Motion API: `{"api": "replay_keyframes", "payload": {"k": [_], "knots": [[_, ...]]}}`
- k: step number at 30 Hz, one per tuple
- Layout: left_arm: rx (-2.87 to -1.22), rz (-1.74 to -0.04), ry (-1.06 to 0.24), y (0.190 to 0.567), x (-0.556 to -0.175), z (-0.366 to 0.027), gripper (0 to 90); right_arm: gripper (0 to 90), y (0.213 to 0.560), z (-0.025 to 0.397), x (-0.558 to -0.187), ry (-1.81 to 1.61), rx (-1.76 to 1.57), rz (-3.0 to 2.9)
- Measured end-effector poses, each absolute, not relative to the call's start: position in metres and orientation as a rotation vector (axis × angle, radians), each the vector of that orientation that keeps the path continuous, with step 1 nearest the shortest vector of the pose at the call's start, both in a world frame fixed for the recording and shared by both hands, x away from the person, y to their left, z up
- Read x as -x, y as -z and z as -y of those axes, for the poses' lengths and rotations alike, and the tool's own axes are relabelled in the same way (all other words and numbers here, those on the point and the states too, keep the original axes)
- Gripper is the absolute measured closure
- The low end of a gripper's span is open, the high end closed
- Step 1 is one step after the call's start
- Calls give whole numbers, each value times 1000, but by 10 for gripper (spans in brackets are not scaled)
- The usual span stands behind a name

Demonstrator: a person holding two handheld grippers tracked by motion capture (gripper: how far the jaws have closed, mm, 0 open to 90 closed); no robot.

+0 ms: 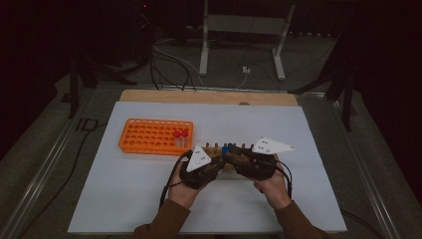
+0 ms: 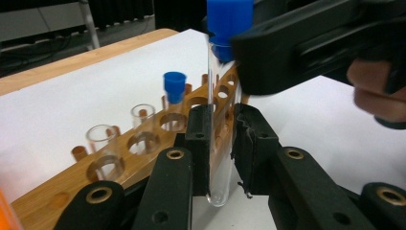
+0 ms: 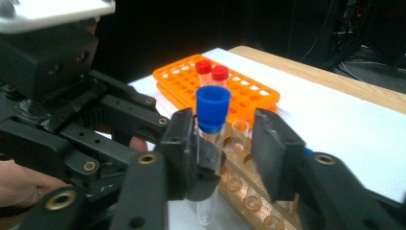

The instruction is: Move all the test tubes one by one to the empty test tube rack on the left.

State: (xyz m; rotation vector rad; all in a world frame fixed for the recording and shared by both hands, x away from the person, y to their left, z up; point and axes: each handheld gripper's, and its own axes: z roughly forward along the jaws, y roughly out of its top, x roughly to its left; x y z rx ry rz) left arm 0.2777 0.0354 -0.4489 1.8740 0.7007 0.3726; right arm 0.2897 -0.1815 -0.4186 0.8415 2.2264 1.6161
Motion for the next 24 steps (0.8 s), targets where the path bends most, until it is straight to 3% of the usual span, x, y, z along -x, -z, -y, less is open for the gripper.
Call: {"api": "replay_keyframes", "payload": {"k": [7,24], "knots": [[-1853,-734,-379,448,-280,-45,776,415,414,191,-293,-1647,-908,-2170],[-1777,-842,-450,438,-285,-88,775,119,416,200,-302,-1564,-1022,-2135]]}}
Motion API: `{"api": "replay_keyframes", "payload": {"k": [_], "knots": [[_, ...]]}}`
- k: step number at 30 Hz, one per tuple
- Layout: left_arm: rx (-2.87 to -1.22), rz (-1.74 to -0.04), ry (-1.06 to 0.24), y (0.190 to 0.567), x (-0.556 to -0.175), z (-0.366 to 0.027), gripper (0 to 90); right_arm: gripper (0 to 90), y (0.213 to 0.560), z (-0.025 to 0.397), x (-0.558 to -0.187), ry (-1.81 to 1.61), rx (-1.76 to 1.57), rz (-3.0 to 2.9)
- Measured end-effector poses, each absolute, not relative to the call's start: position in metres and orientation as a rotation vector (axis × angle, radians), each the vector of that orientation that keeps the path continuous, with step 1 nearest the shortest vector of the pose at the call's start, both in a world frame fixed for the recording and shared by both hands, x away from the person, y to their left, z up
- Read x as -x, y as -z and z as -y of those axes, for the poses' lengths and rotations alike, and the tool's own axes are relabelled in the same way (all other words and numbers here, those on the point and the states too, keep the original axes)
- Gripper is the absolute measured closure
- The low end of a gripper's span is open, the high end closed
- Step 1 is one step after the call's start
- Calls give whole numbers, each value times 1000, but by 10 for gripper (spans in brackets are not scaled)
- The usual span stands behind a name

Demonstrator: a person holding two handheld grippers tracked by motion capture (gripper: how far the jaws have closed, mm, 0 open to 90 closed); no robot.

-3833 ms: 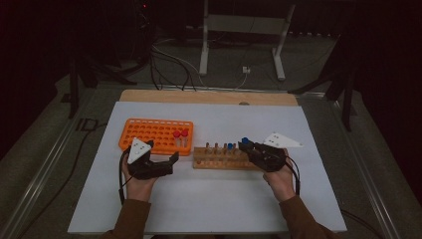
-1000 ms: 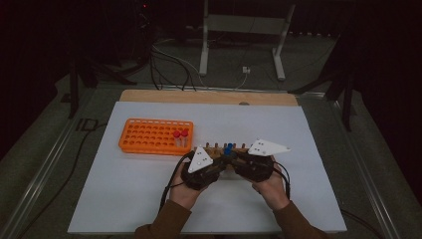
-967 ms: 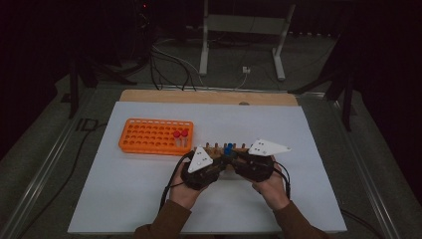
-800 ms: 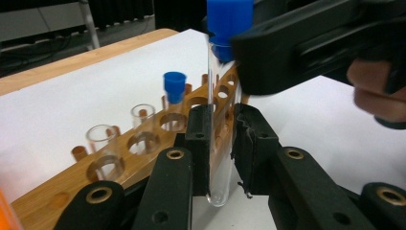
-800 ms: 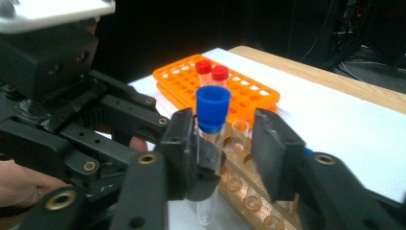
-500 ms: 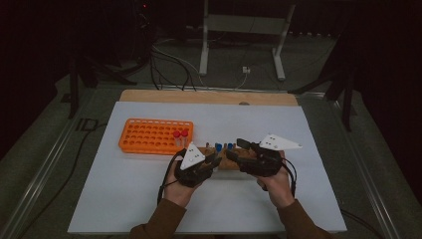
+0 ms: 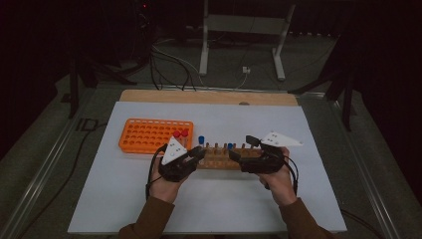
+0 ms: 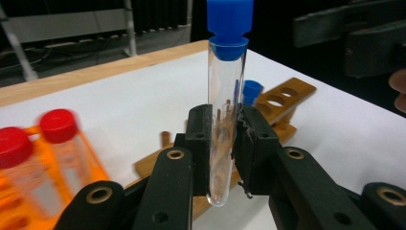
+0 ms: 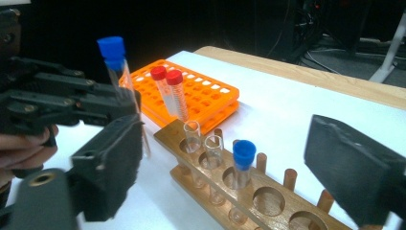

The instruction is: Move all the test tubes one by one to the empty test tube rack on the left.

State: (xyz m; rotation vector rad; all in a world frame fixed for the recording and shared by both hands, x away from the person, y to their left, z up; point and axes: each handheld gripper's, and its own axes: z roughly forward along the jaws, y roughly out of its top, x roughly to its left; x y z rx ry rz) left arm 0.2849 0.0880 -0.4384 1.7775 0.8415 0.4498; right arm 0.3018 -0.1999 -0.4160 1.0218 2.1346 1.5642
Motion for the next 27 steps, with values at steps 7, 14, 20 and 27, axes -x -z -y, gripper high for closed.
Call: {"api": "replay_keyframes", "payload": {"k": [7,14,20,27], "knots": [[-1752,-886,-487,437,-287,-107,774,15,416,202,-304,-1549,-1049,-2134],[-1717,-928,-534,433,-290,-125,774,6,417,200,-304,-1515,-1044,-2136],[-1699,-965,-585,433,-294,-136,774,6,416,202,-304,-1517,-1050,-2127],[-1684,-1013,-644,438,-301,-146,774,6,418,198,-303,-1506,-1037,-2143]]}}
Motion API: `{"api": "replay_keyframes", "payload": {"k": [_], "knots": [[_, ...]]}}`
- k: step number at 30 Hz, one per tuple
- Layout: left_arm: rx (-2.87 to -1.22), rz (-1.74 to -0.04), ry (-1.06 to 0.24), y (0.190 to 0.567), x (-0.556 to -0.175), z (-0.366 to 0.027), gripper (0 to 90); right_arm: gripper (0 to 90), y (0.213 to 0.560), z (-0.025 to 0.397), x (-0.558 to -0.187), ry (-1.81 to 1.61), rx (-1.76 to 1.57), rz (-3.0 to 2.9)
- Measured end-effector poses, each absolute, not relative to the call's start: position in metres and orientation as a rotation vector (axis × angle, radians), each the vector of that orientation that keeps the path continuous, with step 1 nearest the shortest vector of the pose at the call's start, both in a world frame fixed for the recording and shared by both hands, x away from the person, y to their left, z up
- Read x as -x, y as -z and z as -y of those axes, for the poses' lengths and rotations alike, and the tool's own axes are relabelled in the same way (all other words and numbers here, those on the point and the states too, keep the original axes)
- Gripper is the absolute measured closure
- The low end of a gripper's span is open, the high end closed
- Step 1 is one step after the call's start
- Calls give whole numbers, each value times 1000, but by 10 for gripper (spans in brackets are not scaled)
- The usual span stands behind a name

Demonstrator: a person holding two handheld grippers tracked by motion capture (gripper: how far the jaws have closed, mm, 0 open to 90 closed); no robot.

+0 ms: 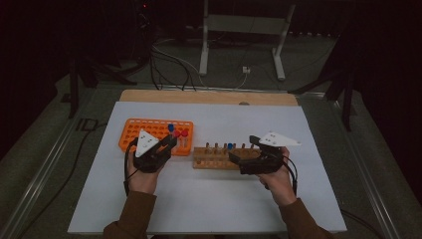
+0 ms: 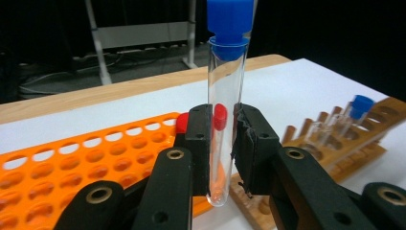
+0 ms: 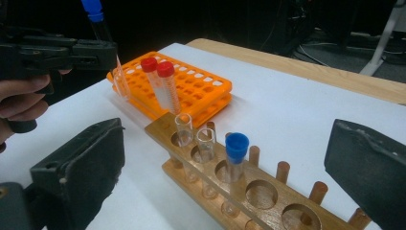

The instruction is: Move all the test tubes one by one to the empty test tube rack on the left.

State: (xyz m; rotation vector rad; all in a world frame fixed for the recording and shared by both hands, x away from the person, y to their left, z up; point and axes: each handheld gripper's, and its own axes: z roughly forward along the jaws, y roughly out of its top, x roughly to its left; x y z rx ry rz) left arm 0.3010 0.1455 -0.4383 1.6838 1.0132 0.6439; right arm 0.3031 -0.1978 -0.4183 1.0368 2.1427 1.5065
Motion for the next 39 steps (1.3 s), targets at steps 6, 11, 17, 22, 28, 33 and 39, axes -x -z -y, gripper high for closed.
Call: {"api": "replay_keyframes", "payload": {"k": [6,11,17,22,28,33,39], "knots": [[-1667,-1033,-691,442,-307,-150,774,6,418,199,-303,-1508,-1050,-2135],[-1656,-1053,-706,446,-313,-152,774,5,418,199,-303,-1508,-1047,-2131],[-1628,-1087,-699,452,-322,-155,774,0,418,199,-303,-1511,-1048,-2123],[-1624,-1116,-699,458,-328,-157,773,1,418,199,-303,-1513,-1046,-2122],[-1625,-1132,-703,464,-332,-155,774,1,418,199,-303,-1511,-1042,-2121],[-1629,-1141,-710,468,-335,-154,774,1,418,199,-303,-1510,-1040,-2123],[-1628,-1155,-715,472,-339,-152,773,1,418,199,-303,-1511,-1039,-2124]]}}
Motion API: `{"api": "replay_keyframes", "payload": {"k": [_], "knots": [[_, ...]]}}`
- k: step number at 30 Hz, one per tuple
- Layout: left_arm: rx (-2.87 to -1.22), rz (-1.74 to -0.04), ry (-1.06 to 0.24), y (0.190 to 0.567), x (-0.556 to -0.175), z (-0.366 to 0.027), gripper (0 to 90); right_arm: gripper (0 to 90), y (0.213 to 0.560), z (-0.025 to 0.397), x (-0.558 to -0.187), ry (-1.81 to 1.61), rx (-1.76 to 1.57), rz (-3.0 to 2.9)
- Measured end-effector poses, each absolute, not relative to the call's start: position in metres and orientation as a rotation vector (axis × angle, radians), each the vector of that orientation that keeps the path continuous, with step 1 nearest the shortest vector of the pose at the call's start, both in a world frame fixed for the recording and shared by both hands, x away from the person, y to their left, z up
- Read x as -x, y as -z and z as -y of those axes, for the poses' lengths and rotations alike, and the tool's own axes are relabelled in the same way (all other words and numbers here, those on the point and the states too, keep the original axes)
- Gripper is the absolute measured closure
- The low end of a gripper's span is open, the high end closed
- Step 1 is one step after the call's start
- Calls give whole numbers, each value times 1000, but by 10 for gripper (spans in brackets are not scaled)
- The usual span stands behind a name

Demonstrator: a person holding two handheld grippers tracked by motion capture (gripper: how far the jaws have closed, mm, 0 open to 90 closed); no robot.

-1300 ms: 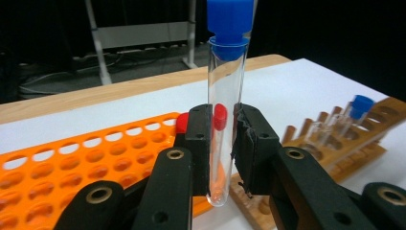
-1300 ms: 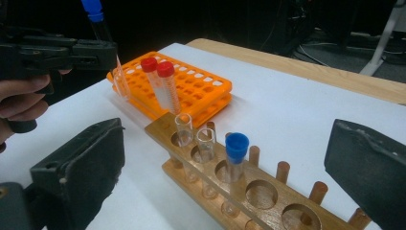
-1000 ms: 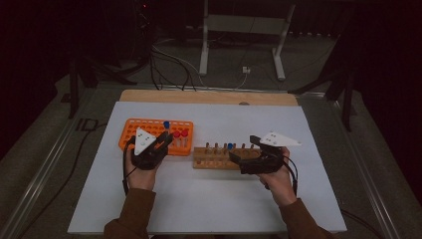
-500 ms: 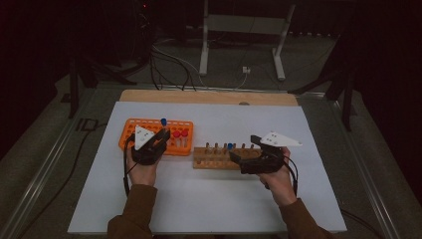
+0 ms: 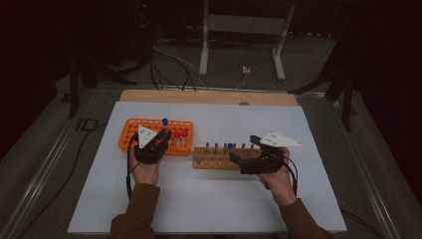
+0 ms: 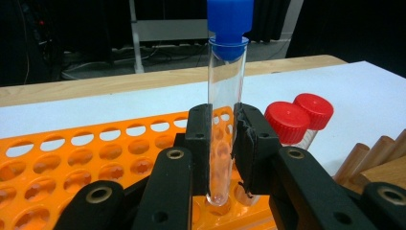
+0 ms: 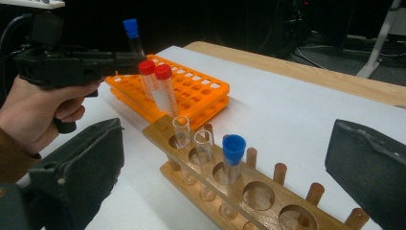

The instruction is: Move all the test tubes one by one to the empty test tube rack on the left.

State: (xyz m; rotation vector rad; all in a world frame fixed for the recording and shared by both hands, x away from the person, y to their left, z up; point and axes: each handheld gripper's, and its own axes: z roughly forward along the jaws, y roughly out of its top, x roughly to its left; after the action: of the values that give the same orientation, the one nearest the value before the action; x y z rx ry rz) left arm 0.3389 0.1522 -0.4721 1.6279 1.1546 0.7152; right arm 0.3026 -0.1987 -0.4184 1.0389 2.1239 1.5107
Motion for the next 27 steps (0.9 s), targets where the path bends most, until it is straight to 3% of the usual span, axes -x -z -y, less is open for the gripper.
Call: {"api": "replay_keyframes", "payload": {"k": [27], "knots": [[-1780,-1183,-644,496,-343,-149,780,1,422,196,-303,-1490,-1030,-2151]]}}
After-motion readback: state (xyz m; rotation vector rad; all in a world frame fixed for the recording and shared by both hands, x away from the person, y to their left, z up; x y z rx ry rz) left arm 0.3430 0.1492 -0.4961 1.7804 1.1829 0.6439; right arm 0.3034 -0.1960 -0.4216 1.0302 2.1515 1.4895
